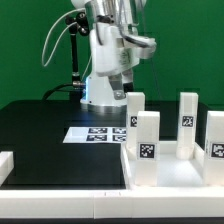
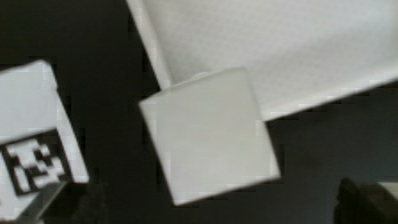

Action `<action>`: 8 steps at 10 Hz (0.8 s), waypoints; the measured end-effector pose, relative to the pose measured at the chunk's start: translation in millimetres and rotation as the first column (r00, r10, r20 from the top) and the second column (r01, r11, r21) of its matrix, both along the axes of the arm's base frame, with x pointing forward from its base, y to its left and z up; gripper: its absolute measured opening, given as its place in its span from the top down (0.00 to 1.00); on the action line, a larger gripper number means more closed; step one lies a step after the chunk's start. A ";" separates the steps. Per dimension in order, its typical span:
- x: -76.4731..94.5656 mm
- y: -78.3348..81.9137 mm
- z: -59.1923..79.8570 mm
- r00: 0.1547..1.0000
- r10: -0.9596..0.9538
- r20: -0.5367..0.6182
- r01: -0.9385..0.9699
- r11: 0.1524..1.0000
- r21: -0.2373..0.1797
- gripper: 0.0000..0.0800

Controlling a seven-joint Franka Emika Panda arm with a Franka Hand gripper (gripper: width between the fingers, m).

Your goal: Assemble desk

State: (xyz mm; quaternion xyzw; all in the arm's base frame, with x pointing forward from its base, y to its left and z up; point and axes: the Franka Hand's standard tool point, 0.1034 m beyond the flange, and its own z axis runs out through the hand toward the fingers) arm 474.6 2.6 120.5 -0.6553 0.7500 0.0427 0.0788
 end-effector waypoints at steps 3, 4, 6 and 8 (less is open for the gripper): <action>2.6 16.2 -3.9 0.911 0.410 0.045 -0.408 0.912 -0.035 0.19; 2.7 14.9 -3.8 0.908 0.415 0.046 -0.414 0.909 -0.037 0.19; 2.7 14.9 -3.9 0.813 0.578 0.068 -0.575 0.816 -0.060 0.19; 2.2 16.7 -8.7 0.551 0.833 0.042 -0.825 0.552 -0.125 0.19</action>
Offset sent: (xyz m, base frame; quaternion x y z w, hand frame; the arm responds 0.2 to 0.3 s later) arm 0.0000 0.0000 0.0000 0.0000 0.0000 -0.1296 0.9916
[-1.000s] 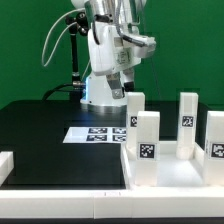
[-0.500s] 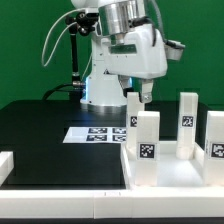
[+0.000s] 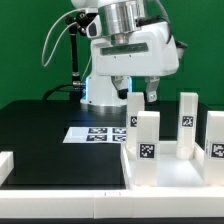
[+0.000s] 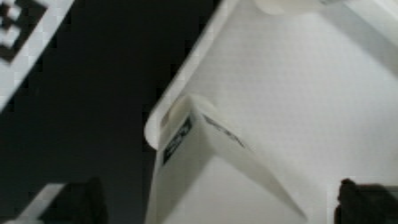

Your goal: Assemble desk

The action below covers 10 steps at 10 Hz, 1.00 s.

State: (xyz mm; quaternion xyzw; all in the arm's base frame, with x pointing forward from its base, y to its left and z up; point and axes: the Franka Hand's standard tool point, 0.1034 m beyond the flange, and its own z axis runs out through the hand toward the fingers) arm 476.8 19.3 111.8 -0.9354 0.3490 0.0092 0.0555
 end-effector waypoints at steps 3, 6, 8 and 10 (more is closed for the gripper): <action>-0.9 1.3 -7.2 0.931 0.364 0.033 -0.363 0.931 -0.034 0.19; -1.7 4.8 -8.5 0.918 0.396 0.036 -0.394 0.918 -0.047 0.19; -1.9 4.5 -8.8 0.926 0.375 0.034 -0.374 0.926 -0.046 0.33; -5.4 0.1 -10.8 0.958 0.285 0.017 -0.285 0.958 -0.039 0.59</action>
Offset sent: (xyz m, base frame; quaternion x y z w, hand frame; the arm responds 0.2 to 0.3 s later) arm -0.0082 0.0105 -0.0075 -0.0221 0.0248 -0.1492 0.9882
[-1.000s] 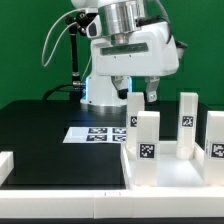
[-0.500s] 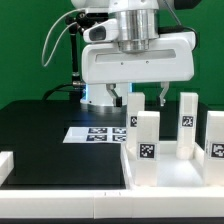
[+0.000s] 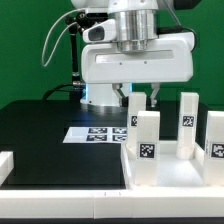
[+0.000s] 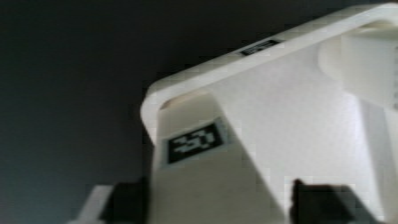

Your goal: Assemble desk

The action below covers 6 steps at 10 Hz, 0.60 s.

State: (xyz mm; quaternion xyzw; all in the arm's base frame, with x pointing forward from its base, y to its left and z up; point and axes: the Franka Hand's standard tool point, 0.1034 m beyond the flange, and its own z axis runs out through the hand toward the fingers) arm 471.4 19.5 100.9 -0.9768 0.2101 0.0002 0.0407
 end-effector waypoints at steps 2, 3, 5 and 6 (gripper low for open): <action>-2.6 1.7 -0.3 0.996 -0.089 -0.016 0.089 0.996 0.004 0.59; -5.4 3.2 -0.4 0.992 -0.123 -0.029 0.123 0.992 0.008 0.59; -8.3 4.6 -0.4 0.989 -0.146 -0.037 0.146 0.989 0.010 0.59; -8.7 4.6 -0.6 0.991 -0.130 -0.037 0.130 0.991 0.010 0.59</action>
Offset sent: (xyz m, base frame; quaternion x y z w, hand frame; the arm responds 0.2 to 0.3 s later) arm 0.0059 0.0023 -0.0022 0.0011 0.0034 0.1990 0.9800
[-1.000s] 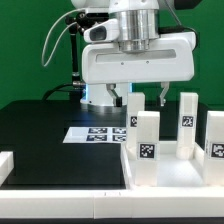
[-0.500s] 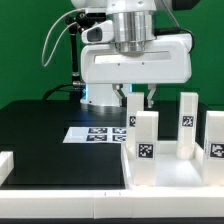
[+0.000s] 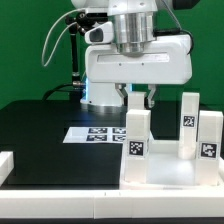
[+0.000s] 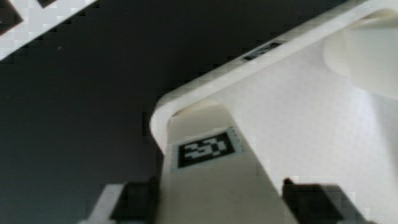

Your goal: Assemble desk

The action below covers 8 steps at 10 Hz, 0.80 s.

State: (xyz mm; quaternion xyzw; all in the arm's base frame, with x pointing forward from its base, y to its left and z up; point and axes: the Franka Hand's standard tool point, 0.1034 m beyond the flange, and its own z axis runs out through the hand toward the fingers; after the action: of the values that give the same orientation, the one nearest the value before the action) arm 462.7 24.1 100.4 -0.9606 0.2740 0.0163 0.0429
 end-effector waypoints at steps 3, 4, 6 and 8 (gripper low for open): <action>-0.1 0.0 0.0 1.000 0.006 0.000 -0.006 1.000 0.000 0.59; 0.2 0.2 0.2 1.000 0.004 0.001 -0.004 1.000 0.000 0.59; -1.2 12.3 32.4 0.999 0.023 -0.028 -0.021 0.998 0.058 0.30; 11.6 7.8 81.9 0.999 0.017 -0.033 -0.014 0.995 0.098 0.19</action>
Offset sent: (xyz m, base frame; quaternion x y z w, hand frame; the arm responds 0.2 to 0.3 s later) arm 0.0000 0.0000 0.0000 0.0000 0.0000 0.0000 1.0000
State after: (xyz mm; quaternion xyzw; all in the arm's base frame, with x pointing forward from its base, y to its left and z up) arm 474.3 31.9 182.2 -0.9591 0.2662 0.0460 0.0850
